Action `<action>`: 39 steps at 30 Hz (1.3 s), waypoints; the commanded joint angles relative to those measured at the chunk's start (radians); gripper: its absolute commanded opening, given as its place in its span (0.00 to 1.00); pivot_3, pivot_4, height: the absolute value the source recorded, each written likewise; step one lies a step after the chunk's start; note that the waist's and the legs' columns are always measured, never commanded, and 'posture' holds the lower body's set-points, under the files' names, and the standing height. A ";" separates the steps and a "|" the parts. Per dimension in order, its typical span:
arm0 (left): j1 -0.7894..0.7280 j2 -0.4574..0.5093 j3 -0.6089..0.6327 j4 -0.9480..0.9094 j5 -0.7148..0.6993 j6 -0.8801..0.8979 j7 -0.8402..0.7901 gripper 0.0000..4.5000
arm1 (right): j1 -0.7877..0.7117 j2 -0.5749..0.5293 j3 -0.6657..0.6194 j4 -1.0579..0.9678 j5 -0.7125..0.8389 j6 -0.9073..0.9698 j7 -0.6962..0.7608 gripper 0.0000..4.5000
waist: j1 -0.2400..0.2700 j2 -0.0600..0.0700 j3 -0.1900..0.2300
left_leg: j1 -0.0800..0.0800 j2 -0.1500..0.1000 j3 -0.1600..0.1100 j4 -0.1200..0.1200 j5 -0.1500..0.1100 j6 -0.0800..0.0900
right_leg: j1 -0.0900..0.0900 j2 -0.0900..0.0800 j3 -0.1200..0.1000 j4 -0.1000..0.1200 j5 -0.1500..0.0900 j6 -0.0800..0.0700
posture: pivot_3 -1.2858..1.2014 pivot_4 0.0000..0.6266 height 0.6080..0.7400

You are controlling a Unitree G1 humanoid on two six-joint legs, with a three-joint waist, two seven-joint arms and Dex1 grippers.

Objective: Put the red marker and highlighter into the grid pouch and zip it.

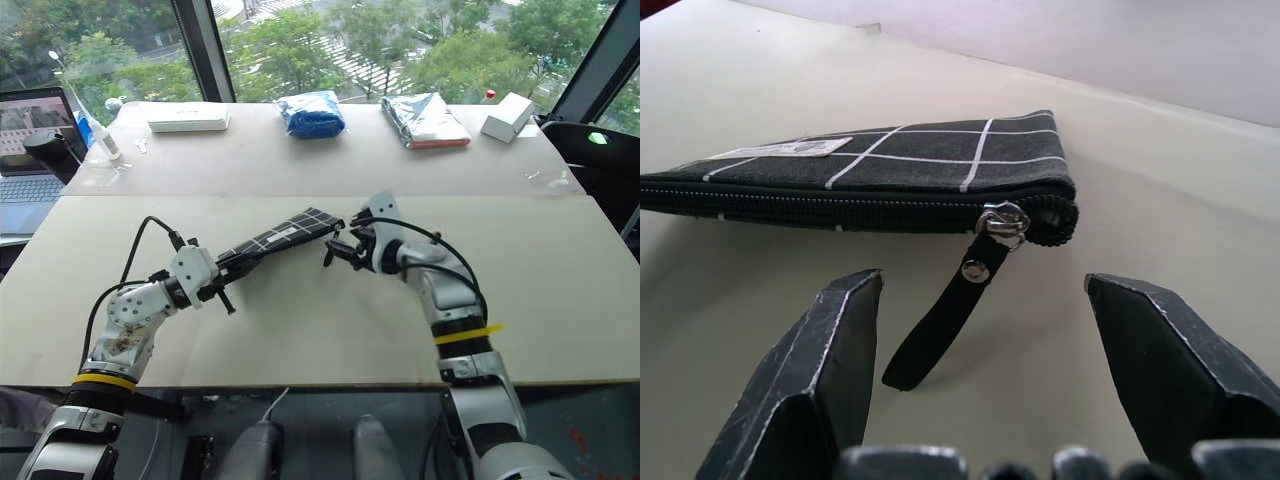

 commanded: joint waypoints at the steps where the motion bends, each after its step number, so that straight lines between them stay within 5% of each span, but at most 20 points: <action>1: -0.006 -0.007 0.024 -0.042 -0.018 -0.001 0.009 0.00 | -0.036 0.024 -0.012 0.036 -0.002 -0.042 -0.012 0.80 | 0.000 0.000 0.000 | 0.000 0.000 0.000 0.000 0.000 0.000 | 0.000 0.000 0.000 0.000 0.000 0.000 | 0.52 0.24 1.00; 3: -0.005 -0.011 0.023 -0.044 -0.015 0.001 0.009 0.00 | -0.047 0.028 -0.013 0.066 -0.009 -0.056 -0.015 0.80 | 0.000 0.000 0.000 | 0.000 0.000 0.000 0.000 0.000 0.000 | 0.000 0.000 0.000 0.000 0.000 0.000 | 0.52 0.24 1.00; 6: -0.005 -0.016 0.022 -0.048 -0.013 0.005 0.010 0.00 | -0.059 0.029 -0.018 0.093 -0.014 -0.075 -0.016 0.66 | -0.001 0.000 0.000 | 0.000 0.000 0.000 0.000 0.000 0.000 | 0.000 0.000 0.000 0.000 0.000 0.000 | 0.52 0.24 1.00; 15: -0.001 -0.023 0.025 -0.066 -0.012 0.018 0.017 0.00 | -0.058 0.029 -0.013 0.099 -0.013 -0.096 0.003 0.01 | -0.001 0.000 0.000 | 0.000 0.000 0.000 0.000 0.000 0.000 | 0.000 0.000 0.000 0.000 0.000 0.000 | 0.52 0.24 1.00; 39: -0.030 -0.031 0.027 -0.067 -0.006 0.036 0.004 0.00 | -0.088 0.198 0.243 -0.111 -0.007 -0.020 0.137 0.01 | 0.002 0.000 0.000 | 0.000 0.000 -0.001 0.000 0.000 0.000 | 0.000 0.000 -0.001 0.000 0.000 0.000 | 0.52 0.24 1.00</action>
